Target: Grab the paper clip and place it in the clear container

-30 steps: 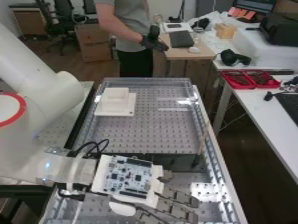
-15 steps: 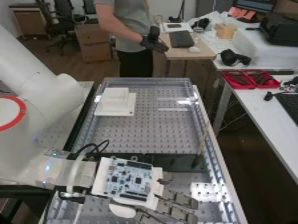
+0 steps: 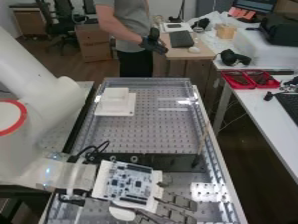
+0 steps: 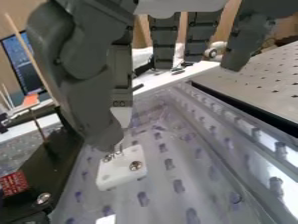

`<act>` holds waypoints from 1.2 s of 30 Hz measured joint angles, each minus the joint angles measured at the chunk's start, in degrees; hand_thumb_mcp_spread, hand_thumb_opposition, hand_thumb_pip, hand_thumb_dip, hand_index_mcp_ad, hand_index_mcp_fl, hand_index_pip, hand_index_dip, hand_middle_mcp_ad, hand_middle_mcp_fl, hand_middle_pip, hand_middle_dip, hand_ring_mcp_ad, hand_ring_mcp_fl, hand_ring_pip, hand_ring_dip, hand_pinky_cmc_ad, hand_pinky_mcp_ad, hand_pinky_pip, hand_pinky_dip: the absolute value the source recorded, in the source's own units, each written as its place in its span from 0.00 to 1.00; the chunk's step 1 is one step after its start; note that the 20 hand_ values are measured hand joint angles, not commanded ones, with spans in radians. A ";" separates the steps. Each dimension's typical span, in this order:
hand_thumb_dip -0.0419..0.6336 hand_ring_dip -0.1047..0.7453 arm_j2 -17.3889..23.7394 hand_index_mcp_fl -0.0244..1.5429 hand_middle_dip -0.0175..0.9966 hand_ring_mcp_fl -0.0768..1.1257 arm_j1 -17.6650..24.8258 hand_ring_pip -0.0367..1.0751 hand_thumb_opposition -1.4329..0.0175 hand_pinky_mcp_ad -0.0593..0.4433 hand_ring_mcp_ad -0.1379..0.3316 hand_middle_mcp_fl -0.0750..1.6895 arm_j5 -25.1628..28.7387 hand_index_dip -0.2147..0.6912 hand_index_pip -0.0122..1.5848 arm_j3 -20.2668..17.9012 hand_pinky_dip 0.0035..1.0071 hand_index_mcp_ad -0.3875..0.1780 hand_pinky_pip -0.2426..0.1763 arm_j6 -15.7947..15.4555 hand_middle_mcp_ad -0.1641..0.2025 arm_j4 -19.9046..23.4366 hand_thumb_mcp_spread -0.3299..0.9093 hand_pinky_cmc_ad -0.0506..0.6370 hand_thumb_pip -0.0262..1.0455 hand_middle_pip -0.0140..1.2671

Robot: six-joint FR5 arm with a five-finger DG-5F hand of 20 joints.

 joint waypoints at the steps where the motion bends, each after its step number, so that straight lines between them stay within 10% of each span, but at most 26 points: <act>1: 0.46 0.24 -0.05 0.18 0.22 0.06 -0.02 0.11 0.37 0.67 0.58 0.07 -0.01 0.41 0.96 0.02 0.20 0.35 0.44 -0.03 0.70 -0.01 0.66 0.55 0.61 0.12; 36: 0.46 0.24 -1.31 0.28 0.22 0.06 -0.30 0.11 0.35 0.67 0.58 0.07 -1.47 0.39 0.97 1.38 0.19 0.33 0.47 0.61 0.70 -0.33 0.68 0.55 0.58 0.12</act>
